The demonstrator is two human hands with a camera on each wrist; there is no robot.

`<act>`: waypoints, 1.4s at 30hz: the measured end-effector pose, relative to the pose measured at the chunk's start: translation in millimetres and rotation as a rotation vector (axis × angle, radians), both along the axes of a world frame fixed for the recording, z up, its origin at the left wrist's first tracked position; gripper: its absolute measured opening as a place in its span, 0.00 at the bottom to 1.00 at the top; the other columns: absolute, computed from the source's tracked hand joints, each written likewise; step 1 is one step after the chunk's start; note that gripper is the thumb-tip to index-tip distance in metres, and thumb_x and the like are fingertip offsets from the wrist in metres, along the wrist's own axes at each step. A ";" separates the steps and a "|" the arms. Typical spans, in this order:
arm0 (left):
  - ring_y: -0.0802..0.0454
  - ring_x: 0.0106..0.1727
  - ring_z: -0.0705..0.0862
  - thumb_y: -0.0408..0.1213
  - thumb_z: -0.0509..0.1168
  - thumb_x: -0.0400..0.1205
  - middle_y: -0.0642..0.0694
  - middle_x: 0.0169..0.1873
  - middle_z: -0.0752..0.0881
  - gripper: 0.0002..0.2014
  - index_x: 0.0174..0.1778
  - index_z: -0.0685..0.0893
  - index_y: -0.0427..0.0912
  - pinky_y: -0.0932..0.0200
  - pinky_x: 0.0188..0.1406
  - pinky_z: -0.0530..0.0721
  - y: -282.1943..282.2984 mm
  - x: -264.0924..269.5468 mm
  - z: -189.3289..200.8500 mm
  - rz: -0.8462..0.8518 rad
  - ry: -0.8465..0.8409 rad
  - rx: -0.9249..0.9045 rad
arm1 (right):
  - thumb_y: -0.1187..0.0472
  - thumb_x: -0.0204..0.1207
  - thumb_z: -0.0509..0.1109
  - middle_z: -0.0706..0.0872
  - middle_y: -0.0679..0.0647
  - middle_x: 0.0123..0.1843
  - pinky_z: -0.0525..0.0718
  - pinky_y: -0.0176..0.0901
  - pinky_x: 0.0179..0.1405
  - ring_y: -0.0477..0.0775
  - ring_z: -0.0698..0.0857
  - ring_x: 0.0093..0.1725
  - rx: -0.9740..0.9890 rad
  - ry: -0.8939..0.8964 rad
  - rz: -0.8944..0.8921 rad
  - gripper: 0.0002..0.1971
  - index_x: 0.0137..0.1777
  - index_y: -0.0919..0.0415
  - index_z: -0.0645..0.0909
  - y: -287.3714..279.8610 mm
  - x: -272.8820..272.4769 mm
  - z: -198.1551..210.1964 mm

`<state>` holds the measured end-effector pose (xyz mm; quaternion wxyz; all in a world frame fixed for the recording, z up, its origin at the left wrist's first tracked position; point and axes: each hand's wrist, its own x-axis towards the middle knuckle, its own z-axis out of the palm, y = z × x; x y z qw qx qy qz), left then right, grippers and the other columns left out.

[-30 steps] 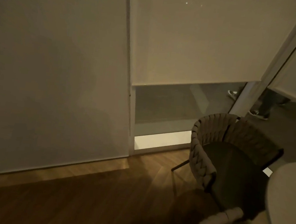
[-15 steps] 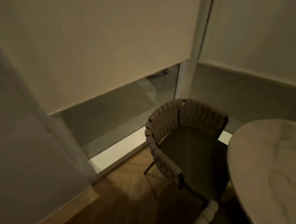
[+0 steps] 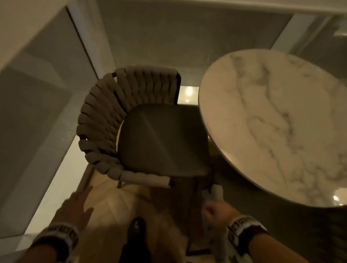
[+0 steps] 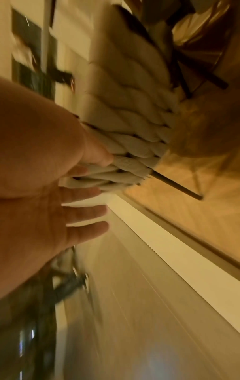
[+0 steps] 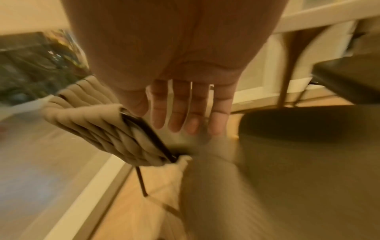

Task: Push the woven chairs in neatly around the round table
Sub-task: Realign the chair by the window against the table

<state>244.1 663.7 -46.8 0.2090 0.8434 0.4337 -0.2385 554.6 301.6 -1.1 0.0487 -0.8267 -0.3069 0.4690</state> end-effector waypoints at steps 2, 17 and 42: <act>0.37 0.74 0.69 0.50 0.66 0.78 0.42 0.80 0.63 0.39 0.83 0.54 0.57 0.39 0.71 0.72 28.2 56.7 13.0 -0.110 -0.096 0.011 | 0.39 0.75 0.60 0.79 0.50 0.56 0.78 0.53 0.63 0.55 0.81 0.58 -0.004 -0.059 0.026 0.13 0.52 0.43 0.77 50.5 -3.7 2.6; 0.37 0.84 0.45 0.55 0.55 0.84 0.55 0.80 0.68 0.25 0.78 0.61 0.70 0.31 0.80 0.38 90.6 154.5 -4.2 -0.639 0.049 0.083 | 0.48 0.85 0.51 0.59 0.55 0.84 0.64 0.63 0.77 0.67 0.63 0.78 -0.148 -0.163 0.224 0.29 0.83 0.40 0.45 200.8 -16.8 -39.8; 0.36 0.84 0.42 0.44 0.57 0.82 0.51 0.83 0.61 0.28 0.78 0.60 0.65 0.20 0.77 0.46 83.6 246.6 -9.0 -0.710 0.041 0.055 | 0.39 0.78 0.62 0.50 0.53 0.86 0.56 0.64 0.81 0.62 0.50 0.84 -0.068 -0.372 -0.169 0.37 0.81 0.34 0.44 146.3 44.1 -38.0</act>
